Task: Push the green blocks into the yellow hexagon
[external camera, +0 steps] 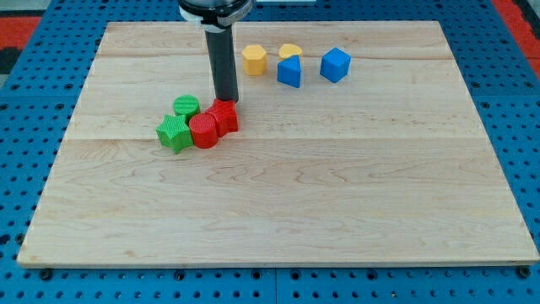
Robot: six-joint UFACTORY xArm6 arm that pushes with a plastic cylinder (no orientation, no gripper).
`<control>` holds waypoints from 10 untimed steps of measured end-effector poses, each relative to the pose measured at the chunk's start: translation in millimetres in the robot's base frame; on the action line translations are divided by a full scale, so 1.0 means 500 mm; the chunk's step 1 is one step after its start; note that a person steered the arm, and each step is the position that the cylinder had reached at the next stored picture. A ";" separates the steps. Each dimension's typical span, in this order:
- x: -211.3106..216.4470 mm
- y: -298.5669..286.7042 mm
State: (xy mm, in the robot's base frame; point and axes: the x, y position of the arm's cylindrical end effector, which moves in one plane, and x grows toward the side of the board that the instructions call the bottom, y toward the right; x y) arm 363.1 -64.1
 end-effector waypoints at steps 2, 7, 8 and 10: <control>-0.149 -0.138; 0.017 -0.123; -0.054 -0.105; -0.064 -0.130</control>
State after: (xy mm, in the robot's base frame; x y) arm 331.2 -129.2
